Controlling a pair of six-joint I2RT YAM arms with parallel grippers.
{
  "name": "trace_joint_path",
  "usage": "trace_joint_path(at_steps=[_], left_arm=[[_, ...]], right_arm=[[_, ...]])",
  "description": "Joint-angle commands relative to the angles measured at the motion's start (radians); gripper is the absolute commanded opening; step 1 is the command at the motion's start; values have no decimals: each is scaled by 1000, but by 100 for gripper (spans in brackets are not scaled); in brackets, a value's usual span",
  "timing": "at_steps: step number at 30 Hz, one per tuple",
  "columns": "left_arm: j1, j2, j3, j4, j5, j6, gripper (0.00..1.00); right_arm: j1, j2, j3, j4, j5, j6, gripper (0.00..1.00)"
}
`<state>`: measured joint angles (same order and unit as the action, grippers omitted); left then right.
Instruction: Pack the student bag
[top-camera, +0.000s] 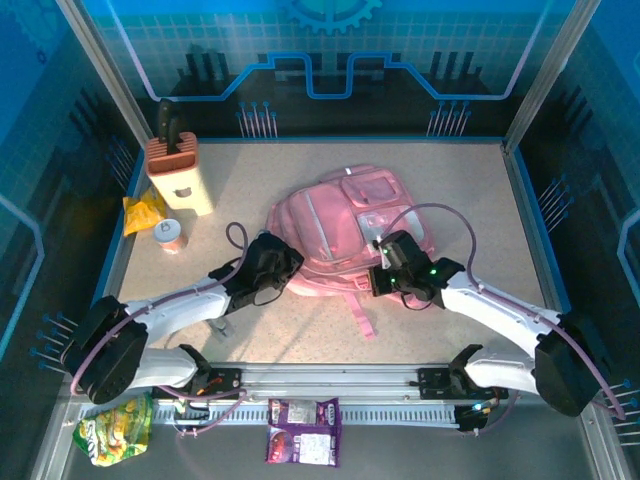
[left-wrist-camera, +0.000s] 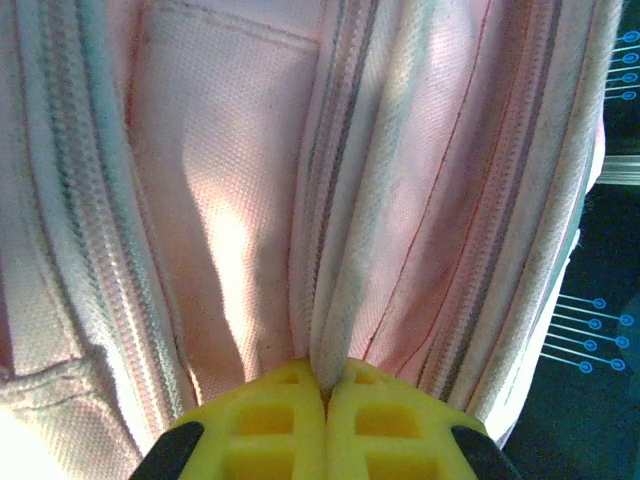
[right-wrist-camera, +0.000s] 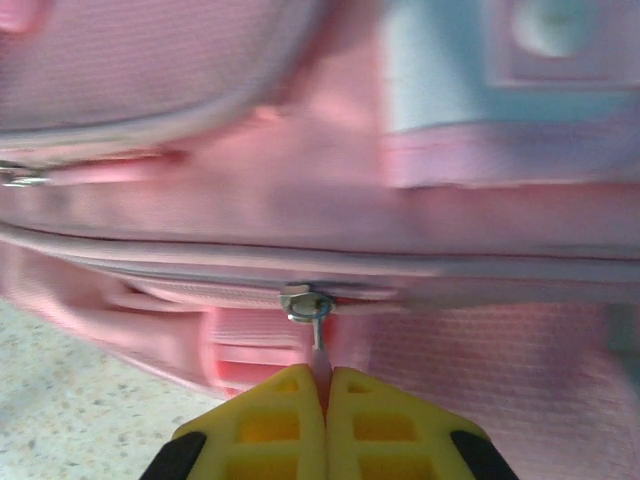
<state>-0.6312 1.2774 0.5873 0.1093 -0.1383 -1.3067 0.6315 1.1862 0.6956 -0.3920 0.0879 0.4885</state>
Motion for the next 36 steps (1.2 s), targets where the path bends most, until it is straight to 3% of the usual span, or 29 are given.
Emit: trace_joint_path(at_steps=[1, 7, 9, 12, 17, 22, 29, 36], left_arm=[[54, -36, 32, -96, -52, 55, 0], [60, -37, 74, -133, -6, 117, 0], [59, -39, 84, -148, 8, 141, 3], [48, -60, 86, -178, 23, 165, 21], [-25, -122, 99, -312, -51, 214, 31], [-129, -163, 114, -404, -156, 220, 44], [-263, -95, 207, -479, -299, 244, 63], [-305, -6, 255, -457, -345, 275, 79]], right_arm=[[-43, -37, -7, -73, 8, -27, 0], [-41, -89, 6, -76, -75, -12, 3], [-40, -109, 12, -82, -95, -2, 12], [-40, -132, 30, -108, -109, 8, 32], [-42, -153, 55, -90, -177, 66, 47], [-44, -90, 115, -72, -218, 146, 52], [-53, 36, 208, -44, -217, 154, 57], [-85, 157, 266, -20, -202, 177, 60]])
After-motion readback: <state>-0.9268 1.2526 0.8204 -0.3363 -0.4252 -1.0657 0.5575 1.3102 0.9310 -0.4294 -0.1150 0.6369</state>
